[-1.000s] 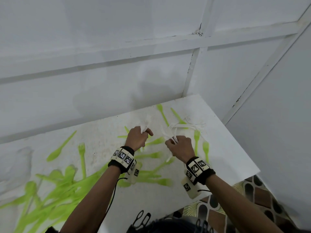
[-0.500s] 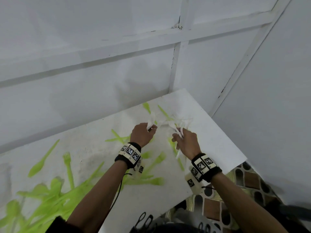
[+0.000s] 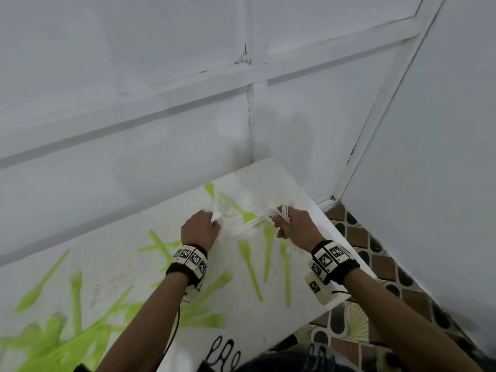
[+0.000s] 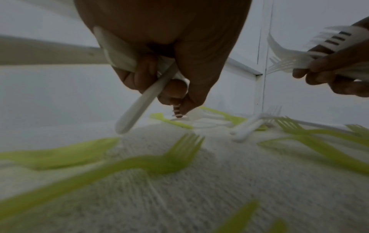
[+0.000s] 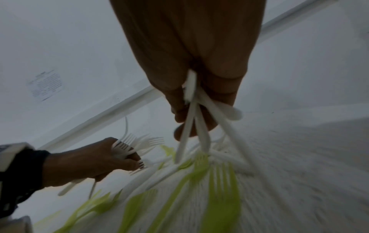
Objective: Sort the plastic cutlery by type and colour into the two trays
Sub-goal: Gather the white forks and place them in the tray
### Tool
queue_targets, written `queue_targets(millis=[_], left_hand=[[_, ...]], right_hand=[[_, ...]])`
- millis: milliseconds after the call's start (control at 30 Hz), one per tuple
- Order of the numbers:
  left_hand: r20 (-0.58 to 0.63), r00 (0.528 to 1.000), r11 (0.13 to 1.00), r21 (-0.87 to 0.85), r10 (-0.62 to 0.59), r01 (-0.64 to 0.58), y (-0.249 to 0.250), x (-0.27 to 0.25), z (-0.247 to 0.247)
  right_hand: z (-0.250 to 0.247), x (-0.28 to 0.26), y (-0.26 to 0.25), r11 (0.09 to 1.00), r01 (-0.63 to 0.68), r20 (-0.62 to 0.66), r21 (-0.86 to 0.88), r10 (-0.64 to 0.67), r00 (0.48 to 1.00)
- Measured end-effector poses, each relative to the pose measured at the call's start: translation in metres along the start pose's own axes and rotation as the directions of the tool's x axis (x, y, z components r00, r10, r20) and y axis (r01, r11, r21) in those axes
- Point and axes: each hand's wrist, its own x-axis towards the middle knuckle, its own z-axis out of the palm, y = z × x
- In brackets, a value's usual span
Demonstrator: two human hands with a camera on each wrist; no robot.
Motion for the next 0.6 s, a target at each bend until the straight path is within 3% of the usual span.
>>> queue_targets(millis=[267,433,600], left_hand=[[-0.1,0.976,0.978,0.06,-0.191,0.198,-0.031,-0.025,-0.03],[-0.204,0.953,0.97,0.048,-0.224,0.238,-0.037,-0.042,-0.06],[-0.218,0.935,0.922,-0.333,-0.279,0.198,-0.029,-0.04,-0.076]], right_hand=[[0.025,0.041,-0.017,0.986,0.133,0.14,-0.103,-0.118,0.983],[0.054,0.05,-0.029,0.966,0.253,0.216,-0.051,-0.237,0.947],[0.076,0.049,-0.056,0.943,0.329,0.23,-0.052,-0.309,0.923]])
